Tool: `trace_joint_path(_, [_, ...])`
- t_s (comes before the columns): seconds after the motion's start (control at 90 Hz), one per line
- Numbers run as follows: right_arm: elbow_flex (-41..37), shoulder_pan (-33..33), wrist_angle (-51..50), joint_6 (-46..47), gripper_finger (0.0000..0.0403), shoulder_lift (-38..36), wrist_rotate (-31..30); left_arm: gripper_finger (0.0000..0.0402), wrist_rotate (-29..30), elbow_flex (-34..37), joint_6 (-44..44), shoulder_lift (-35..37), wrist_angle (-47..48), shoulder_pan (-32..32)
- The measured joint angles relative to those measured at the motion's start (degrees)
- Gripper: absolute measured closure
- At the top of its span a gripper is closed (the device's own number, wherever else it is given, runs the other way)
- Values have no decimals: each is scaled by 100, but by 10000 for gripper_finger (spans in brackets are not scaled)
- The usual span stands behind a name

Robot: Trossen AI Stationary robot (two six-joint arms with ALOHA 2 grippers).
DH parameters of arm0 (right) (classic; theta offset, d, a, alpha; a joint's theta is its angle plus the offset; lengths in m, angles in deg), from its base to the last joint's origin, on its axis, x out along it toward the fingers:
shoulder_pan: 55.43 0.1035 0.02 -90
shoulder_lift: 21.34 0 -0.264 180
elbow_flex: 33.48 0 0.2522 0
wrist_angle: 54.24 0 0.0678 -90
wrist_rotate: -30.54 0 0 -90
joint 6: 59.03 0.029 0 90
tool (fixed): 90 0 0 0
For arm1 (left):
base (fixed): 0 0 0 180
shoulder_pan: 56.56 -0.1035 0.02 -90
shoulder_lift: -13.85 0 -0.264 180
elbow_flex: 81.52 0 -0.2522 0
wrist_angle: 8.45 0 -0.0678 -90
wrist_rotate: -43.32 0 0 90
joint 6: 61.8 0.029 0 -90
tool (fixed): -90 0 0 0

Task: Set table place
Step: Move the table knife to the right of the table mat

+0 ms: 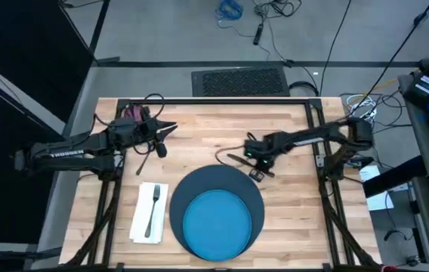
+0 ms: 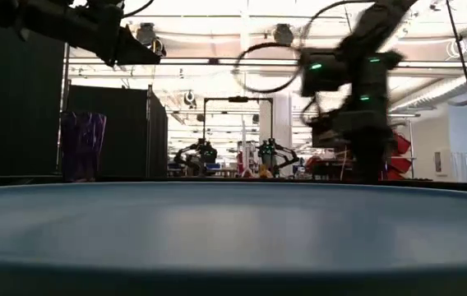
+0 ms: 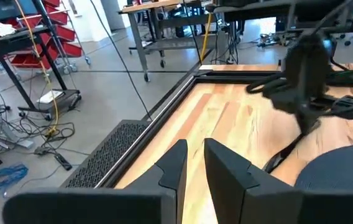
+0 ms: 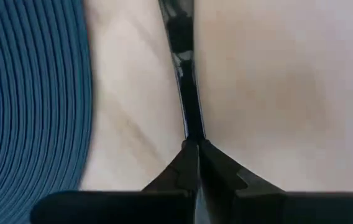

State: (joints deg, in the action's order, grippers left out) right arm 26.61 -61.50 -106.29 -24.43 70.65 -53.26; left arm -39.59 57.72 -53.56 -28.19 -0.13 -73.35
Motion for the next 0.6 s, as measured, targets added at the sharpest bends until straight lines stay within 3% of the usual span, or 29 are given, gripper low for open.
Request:
trace_joint_path(0.156, [-651,674,233,1710,403,-628,16,359,0,0,-36,0,-13,0])
trace_joint_path(0.367, [-715,1690,206,4155,403,-1004,17,359,-2,0,-45,0,-13,2])
trace_joint_path(0.6, [-708,2840,239,6269,403,-1012,-55,359,-7,0,-37,-2,2,2])
